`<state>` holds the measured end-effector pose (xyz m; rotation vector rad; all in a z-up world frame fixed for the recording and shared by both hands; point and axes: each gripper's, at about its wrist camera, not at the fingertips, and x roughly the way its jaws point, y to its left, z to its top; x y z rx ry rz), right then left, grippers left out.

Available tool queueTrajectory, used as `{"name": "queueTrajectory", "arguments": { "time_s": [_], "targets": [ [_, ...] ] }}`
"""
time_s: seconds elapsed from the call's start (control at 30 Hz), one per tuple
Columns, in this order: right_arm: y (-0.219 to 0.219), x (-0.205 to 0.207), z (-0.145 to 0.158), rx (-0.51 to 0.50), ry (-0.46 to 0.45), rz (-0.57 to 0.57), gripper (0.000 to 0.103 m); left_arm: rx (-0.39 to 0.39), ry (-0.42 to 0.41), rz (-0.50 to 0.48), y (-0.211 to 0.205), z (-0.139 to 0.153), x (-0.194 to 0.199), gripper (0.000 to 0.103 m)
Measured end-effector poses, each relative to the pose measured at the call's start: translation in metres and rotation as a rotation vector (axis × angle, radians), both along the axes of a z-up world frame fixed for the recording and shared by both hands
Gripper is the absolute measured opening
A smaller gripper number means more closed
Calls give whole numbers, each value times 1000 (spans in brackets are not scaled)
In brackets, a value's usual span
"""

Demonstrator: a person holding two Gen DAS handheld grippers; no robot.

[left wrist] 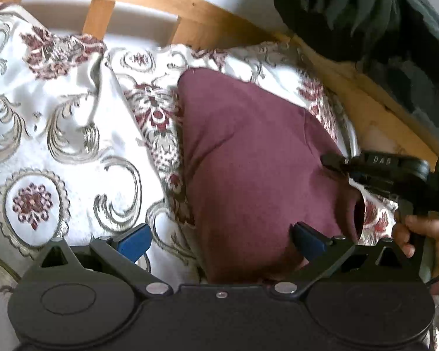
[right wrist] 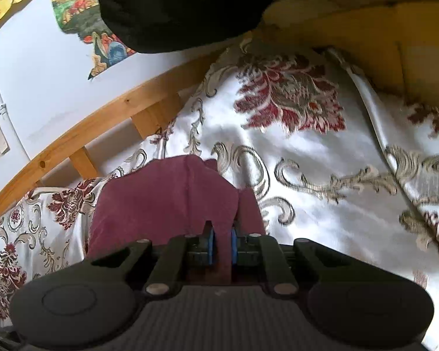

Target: Fold small clothes

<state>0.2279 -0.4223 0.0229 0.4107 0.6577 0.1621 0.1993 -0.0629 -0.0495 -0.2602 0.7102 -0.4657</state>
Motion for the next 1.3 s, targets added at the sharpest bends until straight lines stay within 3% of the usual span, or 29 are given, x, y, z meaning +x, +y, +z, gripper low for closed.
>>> {"name": "queueTrajectory", "arguments": {
  "time_s": [0.03, 0.1, 0.2, 0.37, 0.43, 0.5, 0.6, 0.7, 0.93, 1.3],
  "targets": [
    [-2, -2, -2, 18, 14, -8, 27, 6, 6, -2, 0, -2, 0, 102],
    [-4, -8, -5, 56, 31, -4, 47, 6, 16, -3, 0, -5, 0, 102],
    [-3, -23, -8, 93, 45, 12, 59, -14, 33, -6, 4, -8, 2, 102],
    [0, -43, -14, 151, 76, 30, 63, -15, 38, -8, 3, -9, 3, 103],
    [2, -42, -16, 163, 87, 41, 59, -16, 42, -8, 3, -9, 4, 103],
    [2, -40, -17, 172, 96, 50, 26, -17, 43, -9, 3, -9, 4, 102],
    [6, -39, -12, 106, 79, 46, 16, -29, 39, -11, 4, -7, 4, 102],
    [8, -41, -1, 15, 31, 45, 14, -60, 18, -18, 7, -2, 2, 102],
    [-11, -48, 10, -7, -12, -31, 14, -145, -12, 25, 15, 5, 1, 102],
    [-14, -53, -7, -1, 47, -69, 14, -131, 89, 8, 14, -11, 9, 103]
  ]
}}
